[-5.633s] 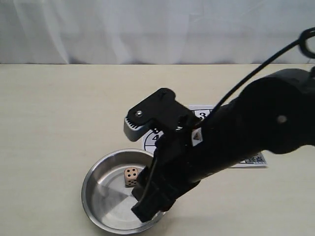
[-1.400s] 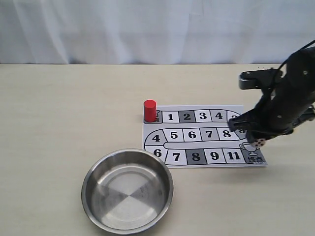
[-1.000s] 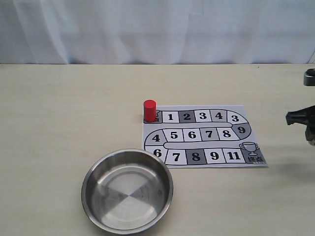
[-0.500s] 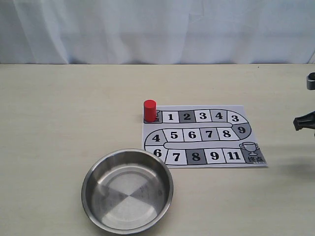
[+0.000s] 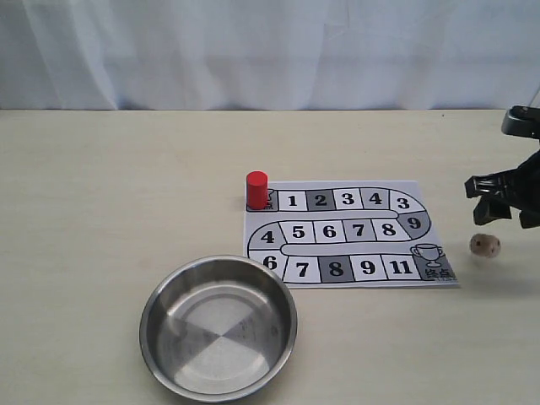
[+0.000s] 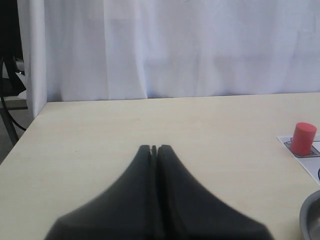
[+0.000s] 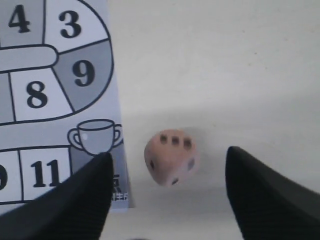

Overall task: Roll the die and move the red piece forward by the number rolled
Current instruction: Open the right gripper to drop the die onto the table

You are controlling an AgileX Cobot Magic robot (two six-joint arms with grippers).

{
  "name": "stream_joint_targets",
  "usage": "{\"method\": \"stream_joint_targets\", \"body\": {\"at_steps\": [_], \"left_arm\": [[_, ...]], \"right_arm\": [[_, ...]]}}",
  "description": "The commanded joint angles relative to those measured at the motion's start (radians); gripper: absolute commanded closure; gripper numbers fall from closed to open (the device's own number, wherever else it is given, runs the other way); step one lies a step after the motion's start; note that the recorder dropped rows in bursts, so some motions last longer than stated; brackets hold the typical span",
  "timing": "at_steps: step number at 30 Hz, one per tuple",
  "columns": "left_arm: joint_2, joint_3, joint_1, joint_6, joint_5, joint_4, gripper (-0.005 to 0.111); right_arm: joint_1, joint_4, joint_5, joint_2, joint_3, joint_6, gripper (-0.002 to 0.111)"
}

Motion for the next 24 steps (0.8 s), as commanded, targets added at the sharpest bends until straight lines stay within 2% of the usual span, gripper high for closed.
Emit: {"method": "stream_joint_targets", "body": {"at_steps": [1,24], "left_arm": [[-0.002,0.003,-0.002,0.000,-0.012,-0.002,0.107],[-0.002,0.003,-0.002,0.000,-0.012,-0.002,0.107]], "right_arm": [[-0.006,0.045,-0.024,0.001,-0.002,-0.050,0.037],[-0.006,0.038,0.007,-0.005,-0.002,-0.072,0.037]]}}
